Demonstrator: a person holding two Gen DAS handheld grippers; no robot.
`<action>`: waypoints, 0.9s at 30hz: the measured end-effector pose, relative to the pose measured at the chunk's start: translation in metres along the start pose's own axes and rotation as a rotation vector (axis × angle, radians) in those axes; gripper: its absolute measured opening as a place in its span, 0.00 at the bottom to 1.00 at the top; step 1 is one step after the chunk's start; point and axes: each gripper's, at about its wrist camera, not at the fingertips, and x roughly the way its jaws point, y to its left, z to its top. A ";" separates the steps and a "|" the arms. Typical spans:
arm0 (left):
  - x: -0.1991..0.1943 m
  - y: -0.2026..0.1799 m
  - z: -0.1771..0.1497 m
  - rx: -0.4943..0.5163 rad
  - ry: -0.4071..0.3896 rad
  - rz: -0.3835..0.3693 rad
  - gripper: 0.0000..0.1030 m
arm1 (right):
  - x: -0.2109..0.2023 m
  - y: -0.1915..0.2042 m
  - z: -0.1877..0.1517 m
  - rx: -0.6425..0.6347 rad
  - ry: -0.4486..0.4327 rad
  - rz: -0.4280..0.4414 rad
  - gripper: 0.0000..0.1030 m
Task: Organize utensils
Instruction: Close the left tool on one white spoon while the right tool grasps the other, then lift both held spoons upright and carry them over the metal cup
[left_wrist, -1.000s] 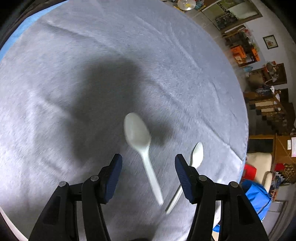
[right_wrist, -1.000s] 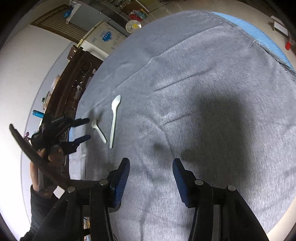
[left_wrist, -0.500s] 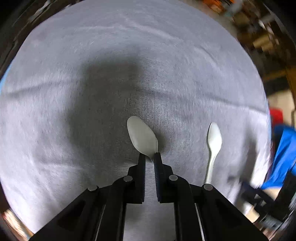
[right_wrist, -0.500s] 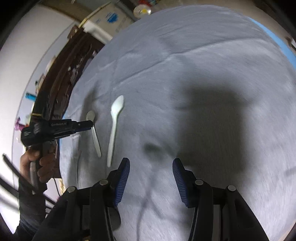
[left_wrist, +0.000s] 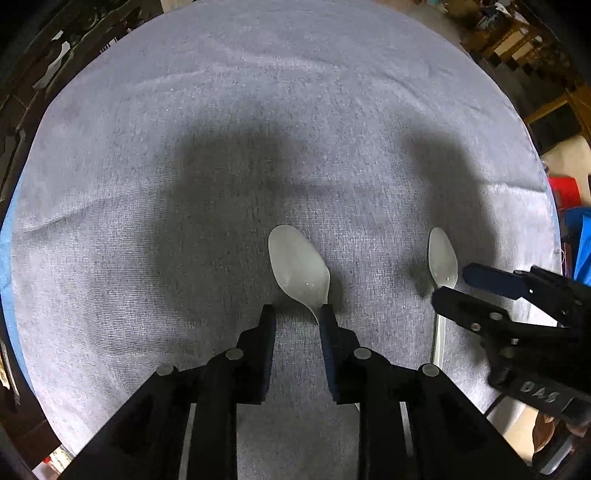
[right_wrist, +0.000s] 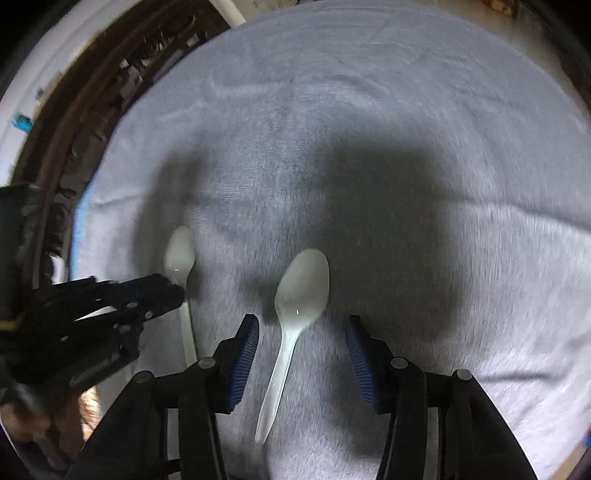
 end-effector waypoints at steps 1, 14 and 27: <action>0.000 -0.001 0.002 0.002 0.000 0.005 0.24 | 0.001 0.004 0.003 -0.019 0.009 -0.024 0.52; 0.011 -0.011 0.023 0.084 0.088 0.050 0.30 | 0.010 0.024 0.005 -0.182 0.110 -0.194 0.30; 0.017 -0.012 0.030 -0.034 0.090 -0.092 0.02 | 0.010 0.026 -0.006 -0.168 0.099 -0.181 0.27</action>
